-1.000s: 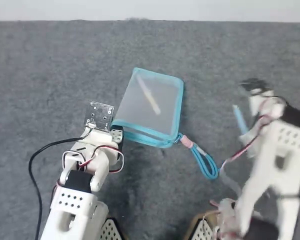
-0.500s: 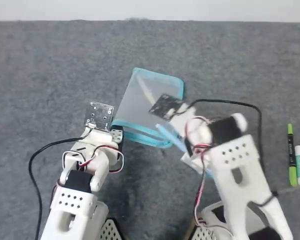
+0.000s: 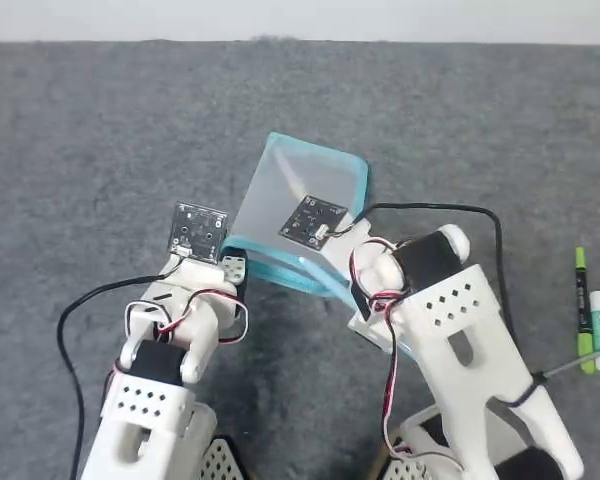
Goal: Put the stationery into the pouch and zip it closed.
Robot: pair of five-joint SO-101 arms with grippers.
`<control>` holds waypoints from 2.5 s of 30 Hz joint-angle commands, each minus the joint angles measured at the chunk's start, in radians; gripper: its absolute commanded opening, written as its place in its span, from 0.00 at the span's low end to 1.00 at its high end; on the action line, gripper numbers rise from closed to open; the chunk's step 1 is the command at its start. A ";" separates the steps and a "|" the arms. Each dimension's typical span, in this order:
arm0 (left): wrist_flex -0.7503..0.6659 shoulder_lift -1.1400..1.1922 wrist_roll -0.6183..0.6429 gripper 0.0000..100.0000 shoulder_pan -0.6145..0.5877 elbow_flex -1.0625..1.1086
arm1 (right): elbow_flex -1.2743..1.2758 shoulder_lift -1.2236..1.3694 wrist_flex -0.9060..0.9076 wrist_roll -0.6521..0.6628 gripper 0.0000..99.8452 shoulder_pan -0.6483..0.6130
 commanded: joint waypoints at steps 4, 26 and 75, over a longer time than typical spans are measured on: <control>-0.057 -0.015 -0.002 0.01 0.011 -0.024 | -0.072 -0.102 0.042 0.002 0.01 -0.168; -0.052 -0.015 -0.005 0.01 0.011 -0.021 | -0.439 0.407 0.044 -0.198 0.01 -0.051; -0.038 -0.023 0.009 0.01 0.097 -0.041 | -0.446 0.205 -0.016 -0.206 0.18 0.090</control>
